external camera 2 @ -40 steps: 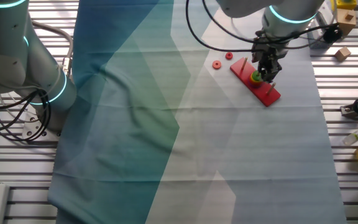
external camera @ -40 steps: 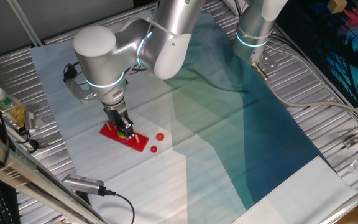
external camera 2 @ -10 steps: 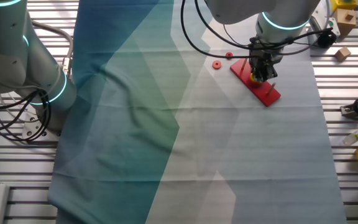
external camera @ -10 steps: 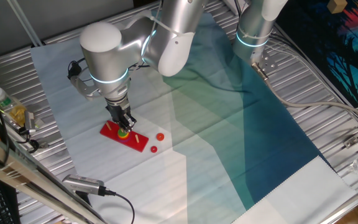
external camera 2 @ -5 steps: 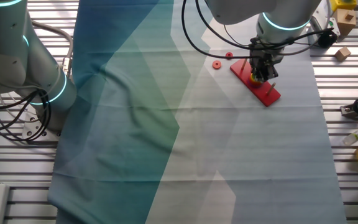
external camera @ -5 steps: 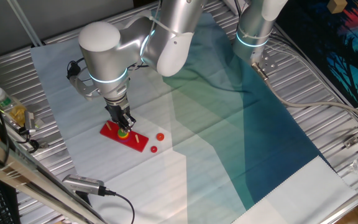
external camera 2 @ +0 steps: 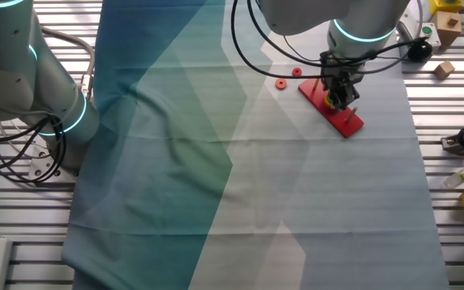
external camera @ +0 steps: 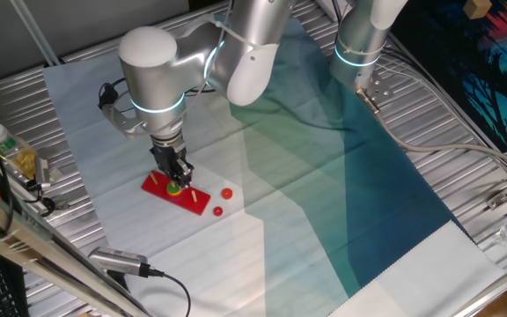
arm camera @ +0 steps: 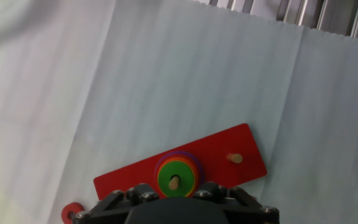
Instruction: Take out one Hanoi block and throw it aside
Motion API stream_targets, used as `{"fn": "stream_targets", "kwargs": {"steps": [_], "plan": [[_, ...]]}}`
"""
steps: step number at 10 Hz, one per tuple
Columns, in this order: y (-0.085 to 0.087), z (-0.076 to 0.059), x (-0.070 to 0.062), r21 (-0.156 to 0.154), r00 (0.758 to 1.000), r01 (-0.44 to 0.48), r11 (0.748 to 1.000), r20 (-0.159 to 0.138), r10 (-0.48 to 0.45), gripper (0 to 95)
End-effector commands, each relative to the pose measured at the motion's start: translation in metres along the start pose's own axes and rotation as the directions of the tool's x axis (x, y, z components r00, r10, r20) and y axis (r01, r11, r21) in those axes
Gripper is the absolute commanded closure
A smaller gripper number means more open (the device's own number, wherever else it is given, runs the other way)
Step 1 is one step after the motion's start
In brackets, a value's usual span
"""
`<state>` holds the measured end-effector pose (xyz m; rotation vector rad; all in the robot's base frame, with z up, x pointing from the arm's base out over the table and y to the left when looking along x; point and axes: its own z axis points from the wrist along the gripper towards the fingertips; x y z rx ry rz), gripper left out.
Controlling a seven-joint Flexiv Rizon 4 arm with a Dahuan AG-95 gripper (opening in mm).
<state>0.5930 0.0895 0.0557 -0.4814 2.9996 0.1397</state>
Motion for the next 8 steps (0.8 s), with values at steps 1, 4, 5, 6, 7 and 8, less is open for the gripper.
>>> {"fn": "stream_targets", "kwargs": {"steps": [1, 4, 5, 6, 7, 8], "plan": [[-0.0004, 0.0006, 0.0002, 0.008, 1.0, 0.007, 1.0, -0.001, -0.007, 38.0], [-0.0001, 0.0001, -0.0011, 0.013, 1.0, 0.019, 1.0, -0.004, -0.019, 38.0], [0.0001, 0.0, -0.0014, 0.016, 1.0, 0.022, 1.0, -0.005, -0.021, 38.0], [0.0002, -0.0002, -0.0019, 0.019, 1.0, 0.027, 0.999, -0.003, -0.027, 38.0], [0.0004, -0.0001, -0.0018, 0.018, 0.999, 0.032, 0.999, -0.003, -0.032, 38.0], [0.0003, -0.0001, -0.0017, 0.017, 0.999, 0.033, 0.999, -0.002, -0.033, 38.0]]}}
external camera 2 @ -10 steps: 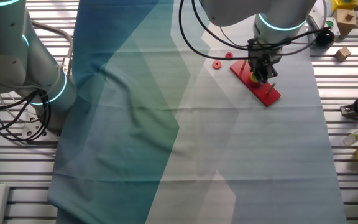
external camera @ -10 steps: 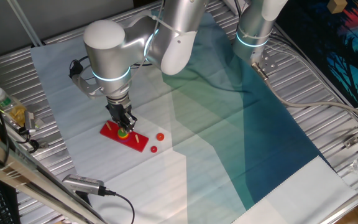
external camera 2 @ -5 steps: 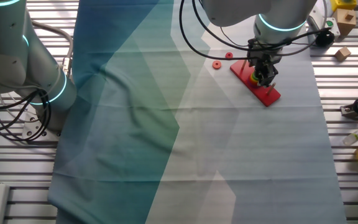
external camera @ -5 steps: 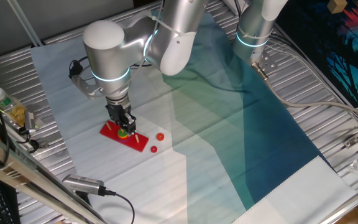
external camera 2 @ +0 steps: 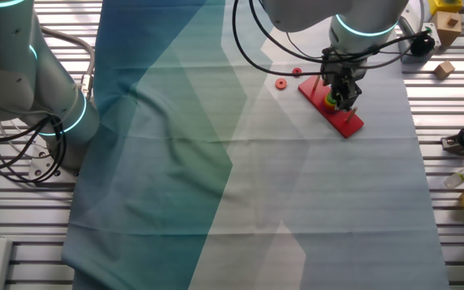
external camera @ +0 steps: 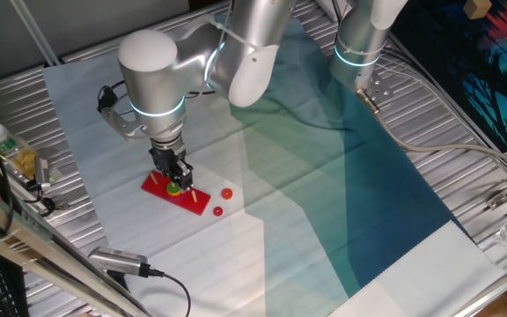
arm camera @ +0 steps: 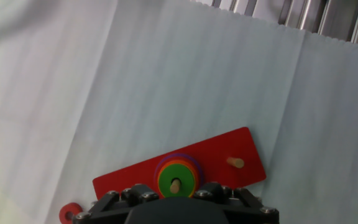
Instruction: Take out one Hanoi block and throw it aside
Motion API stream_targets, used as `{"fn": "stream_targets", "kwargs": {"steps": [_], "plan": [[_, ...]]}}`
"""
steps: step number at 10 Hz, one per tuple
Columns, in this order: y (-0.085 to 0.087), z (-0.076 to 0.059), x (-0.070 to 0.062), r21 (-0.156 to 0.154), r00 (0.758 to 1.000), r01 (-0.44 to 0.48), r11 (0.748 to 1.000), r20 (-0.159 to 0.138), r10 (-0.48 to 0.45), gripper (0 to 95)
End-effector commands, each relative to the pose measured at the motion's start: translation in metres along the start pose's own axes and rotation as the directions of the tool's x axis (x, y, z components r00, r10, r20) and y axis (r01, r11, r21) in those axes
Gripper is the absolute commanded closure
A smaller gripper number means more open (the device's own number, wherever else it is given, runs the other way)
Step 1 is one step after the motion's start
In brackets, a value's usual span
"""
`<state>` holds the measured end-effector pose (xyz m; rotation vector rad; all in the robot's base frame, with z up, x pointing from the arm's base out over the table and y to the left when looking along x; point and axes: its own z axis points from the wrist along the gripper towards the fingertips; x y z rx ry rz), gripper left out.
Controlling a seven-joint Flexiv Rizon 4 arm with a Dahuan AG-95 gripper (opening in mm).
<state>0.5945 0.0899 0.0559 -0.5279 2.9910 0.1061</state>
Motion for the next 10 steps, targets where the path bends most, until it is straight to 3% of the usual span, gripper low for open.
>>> {"fn": "stream_targets", "kwargs": {"steps": [1, 5, 10], "plan": [[0.0004, -0.0001, -0.0001, -0.001, 1.0, 0.013, 1.0, 0.006, -0.013, 38.0], [0.0005, -0.0002, -0.0005, 0.041, 1.0, 0.021, 0.999, -0.007, -0.021, 38.0], [0.0005, -0.0002, -0.0005, 0.041, 1.0, 0.011, 0.999, 0.002, -0.012, 38.0]]}}
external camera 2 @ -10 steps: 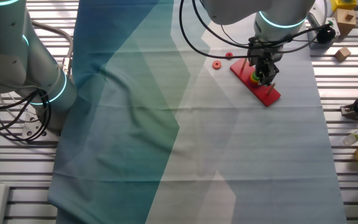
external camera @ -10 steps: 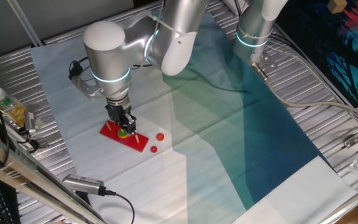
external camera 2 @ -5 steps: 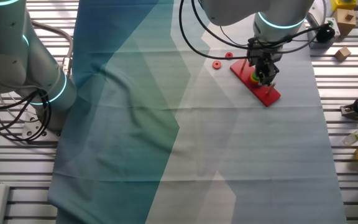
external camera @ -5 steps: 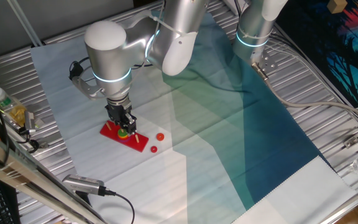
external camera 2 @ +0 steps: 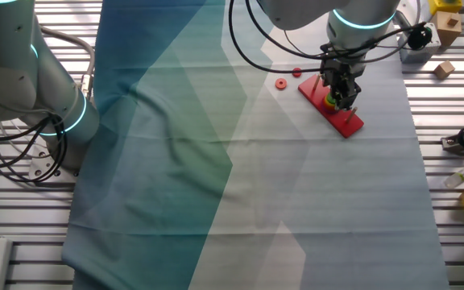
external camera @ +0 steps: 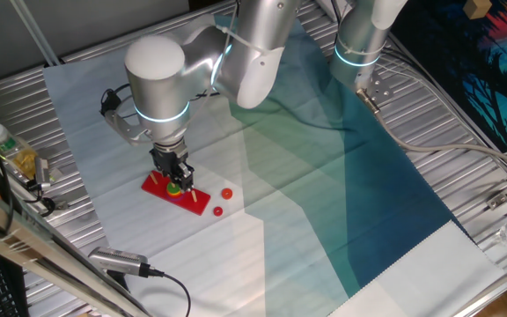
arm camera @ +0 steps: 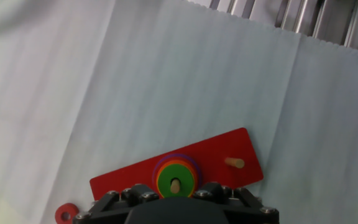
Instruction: Take out one Hanoi block and throw it aside
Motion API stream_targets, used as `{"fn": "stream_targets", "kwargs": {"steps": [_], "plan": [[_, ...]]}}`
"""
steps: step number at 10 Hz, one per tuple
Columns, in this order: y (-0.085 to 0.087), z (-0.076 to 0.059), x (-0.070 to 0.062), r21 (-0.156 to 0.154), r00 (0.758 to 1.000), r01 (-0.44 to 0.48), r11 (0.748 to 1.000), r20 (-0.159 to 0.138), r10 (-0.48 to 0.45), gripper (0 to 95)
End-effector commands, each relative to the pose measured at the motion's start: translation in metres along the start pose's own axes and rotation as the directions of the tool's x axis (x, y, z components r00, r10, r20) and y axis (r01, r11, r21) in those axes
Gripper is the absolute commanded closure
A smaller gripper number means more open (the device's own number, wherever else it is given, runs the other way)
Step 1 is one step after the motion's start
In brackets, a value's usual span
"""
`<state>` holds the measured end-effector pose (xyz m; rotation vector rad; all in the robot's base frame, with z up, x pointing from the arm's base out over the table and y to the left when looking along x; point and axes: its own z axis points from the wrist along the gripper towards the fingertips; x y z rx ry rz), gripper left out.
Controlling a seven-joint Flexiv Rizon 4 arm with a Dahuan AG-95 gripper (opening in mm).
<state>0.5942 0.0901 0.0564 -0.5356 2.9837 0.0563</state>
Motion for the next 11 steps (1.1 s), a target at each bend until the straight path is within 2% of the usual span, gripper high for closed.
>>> {"fn": "stream_targets", "kwargs": {"steps": [1, 11], "plan": [[0.0001, 0.0002, -0.0007, 0.01, 1.0, 0.002, 1.0, 0.0, -0.002, 38.0], [0.0001, 0.0002, -0.0007, 0.01, 1.0, 0.007, 1.0, 0.004, -0.007, 38.0]]}}
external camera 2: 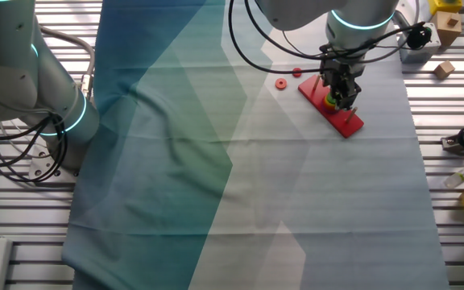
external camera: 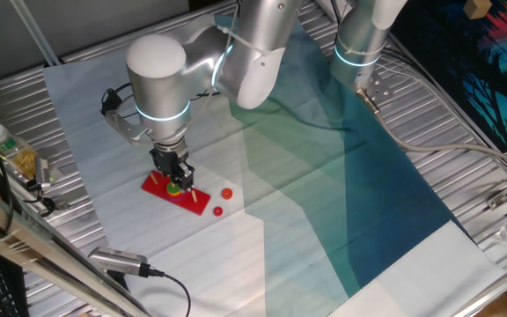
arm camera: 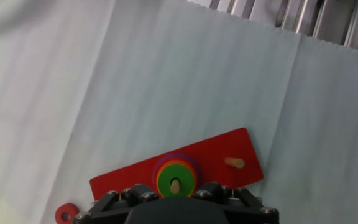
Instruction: Take out one Hanoi block and throw it aside
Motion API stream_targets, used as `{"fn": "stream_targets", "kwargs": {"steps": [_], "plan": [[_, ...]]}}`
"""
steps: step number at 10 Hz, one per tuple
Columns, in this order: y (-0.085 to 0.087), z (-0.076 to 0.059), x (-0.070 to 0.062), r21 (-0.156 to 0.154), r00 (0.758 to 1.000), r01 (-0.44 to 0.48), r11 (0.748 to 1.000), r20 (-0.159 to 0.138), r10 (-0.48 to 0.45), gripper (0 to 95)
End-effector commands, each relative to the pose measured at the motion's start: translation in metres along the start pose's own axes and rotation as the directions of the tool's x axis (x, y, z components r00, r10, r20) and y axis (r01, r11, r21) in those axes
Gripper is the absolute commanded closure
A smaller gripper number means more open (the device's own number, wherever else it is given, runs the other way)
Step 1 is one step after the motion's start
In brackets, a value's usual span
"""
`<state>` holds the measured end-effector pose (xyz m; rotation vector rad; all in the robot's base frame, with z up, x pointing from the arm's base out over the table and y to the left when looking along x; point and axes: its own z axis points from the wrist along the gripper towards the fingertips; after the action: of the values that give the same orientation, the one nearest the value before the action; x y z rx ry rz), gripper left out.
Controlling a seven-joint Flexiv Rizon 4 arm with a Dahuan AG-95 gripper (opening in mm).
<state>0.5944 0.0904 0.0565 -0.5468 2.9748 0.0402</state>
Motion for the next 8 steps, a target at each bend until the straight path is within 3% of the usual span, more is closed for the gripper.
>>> {"fn": "stream_targets", "kwargs": {"steps": [1, 8], "plan": [[-0.0001, 0.0003, -0.0003, -0.001, 1.0, -0.001, 1.0, -0.001, 0.001, 38.0], [-0.0001, 0.0003, -0.0003, 0.003, 1.0, -0.002, 1.0, -0.012, 0.002, 38.0]]}}
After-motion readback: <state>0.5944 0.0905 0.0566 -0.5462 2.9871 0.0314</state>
